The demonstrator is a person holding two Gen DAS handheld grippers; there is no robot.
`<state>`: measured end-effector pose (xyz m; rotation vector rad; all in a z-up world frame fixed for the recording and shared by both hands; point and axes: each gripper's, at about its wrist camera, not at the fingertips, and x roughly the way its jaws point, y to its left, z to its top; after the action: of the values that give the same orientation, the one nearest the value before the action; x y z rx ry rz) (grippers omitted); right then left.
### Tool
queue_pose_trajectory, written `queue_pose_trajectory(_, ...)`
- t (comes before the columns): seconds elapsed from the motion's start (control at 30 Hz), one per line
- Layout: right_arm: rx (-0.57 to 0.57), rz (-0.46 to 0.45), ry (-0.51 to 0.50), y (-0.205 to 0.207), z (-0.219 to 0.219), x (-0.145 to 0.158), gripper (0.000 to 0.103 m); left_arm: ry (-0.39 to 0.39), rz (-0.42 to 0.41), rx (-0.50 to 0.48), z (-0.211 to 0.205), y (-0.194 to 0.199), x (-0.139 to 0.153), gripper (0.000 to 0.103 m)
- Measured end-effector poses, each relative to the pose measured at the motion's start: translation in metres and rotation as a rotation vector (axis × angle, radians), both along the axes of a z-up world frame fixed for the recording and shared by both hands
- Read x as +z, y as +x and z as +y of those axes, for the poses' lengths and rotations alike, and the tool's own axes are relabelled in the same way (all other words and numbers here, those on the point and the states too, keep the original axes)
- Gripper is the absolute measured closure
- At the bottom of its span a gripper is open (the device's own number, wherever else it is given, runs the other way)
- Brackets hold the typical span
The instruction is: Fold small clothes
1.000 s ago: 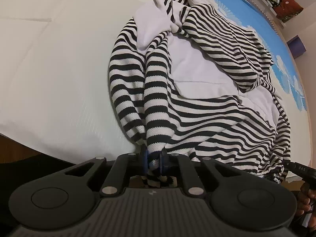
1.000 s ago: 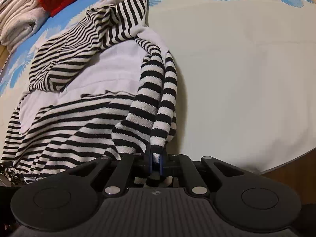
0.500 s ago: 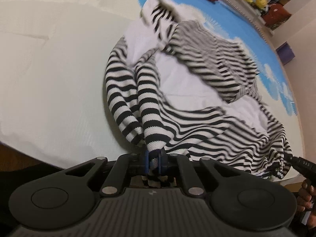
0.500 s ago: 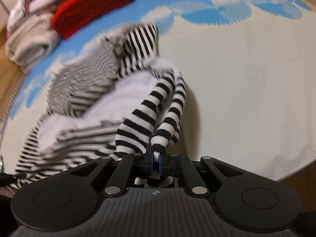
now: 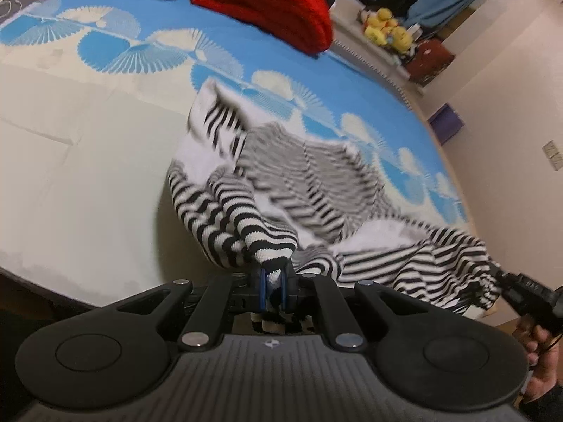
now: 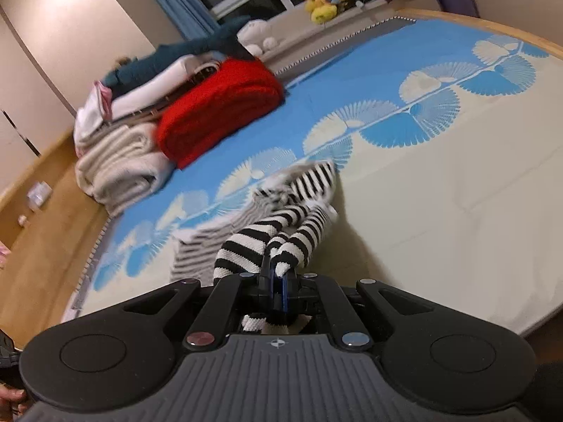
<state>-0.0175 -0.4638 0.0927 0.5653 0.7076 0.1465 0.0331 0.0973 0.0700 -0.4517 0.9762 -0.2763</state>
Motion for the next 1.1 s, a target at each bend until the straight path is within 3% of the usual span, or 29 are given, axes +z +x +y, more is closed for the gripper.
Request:
queue_pose_trajectory(0.27,-0.054,-0.050,0.074,-0.062,-0.017,0.028,0.099,-0.058,-0.054,-0.004,0.008,-0.040,0.037,0.095)
queue_pose_trajectory(0.5,-0.046,-0.053,0.054,-0.040,-0.013,0.023,0.099,-0.043,-0.021,0.035,0.015,-0.007,0.022,0.095)
queue_pose_trajectory(0.67,-0.015,-0.038,-0.003,0.008,-0.003,0.020,0.099,0.008,-0.018,0.011,0.017,0.040,0.009,0.095)
queue_pose_trajectory(0.87,0.048,-0.024,-0.111,0.092,0.011,0.010,0.100,0.093,0.016,-0.042,0.012,0.127,-0.024,0.094)
queue_pose_trajectory(0.97,0.049,0.034,-0.147,0.141,0.015,-0.009,0.099,0.139,0.038,-0.067,0.010,0.168,-0.050,0.093)
queue_pose_trajectory(1.1,0.048,0.133,-0.176,0.189,0.021,-0.048,0.099,0.162,0.140,-0.052,0.011,0.197,-0.087,0.085)
